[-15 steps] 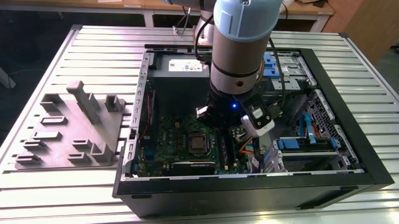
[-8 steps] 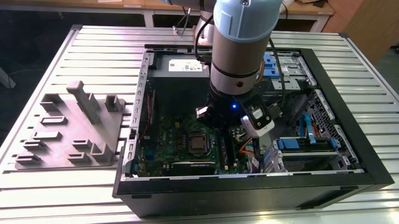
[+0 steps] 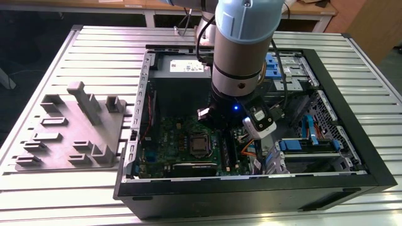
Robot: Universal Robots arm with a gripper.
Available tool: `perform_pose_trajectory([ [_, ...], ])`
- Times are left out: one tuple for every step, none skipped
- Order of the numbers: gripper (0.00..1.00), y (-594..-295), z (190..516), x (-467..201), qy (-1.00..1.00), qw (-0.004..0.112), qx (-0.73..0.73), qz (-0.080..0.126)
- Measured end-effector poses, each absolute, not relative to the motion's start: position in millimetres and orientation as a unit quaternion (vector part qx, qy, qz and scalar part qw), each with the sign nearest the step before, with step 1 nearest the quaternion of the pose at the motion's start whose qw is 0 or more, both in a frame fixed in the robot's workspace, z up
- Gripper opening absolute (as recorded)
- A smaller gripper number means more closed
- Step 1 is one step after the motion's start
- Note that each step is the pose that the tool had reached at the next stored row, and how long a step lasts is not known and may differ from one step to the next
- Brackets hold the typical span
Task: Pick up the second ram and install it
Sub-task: 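Insert the second ram into the second slot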
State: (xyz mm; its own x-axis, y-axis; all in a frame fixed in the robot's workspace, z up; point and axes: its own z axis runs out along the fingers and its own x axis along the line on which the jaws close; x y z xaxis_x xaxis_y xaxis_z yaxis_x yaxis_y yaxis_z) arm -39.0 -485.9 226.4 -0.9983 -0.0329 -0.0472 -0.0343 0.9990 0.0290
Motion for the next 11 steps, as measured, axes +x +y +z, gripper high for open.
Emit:
perform_pose_trajectory([
  [0.08,-485.9,226.1,-39.0,0.999,0.023,-0.017,0.015],
  [0.08,-485.9,226.1,-39.0,0.999,0.023,-0.017,0.015],
  [0.08,-485.9,226.1,-39.0,0.999,0.023,-0.017,0.015],
  [0.08,-485.9,226.0,-39.0,0.999,0.023,-0.017,0.015],
  [0.08,-485.9,225.9,-39.0,0.999,0.023,-0.017,0.015],
  [0.08,-485.9,225.8,-39.0,0.999,0.023,-0.017,0.015],
  [0.08,-485.9,225.6,-39.0,0.999,0.023,-0.017,0.015],
  [0.08,-486.0,225.4,-39.0,0.999,0.023,-0.016,0.015],
  [0.08,-486.0,225.3,-39.0,0.999,0.023,-0.016,0.015],
  [0.08,-486.0,225.4,-39.0,0.999,0.023,-0.016,0.015],
  [0.08,-486.0,225.4,-39.0,0.999,0.023,-0.016,0.015],
])
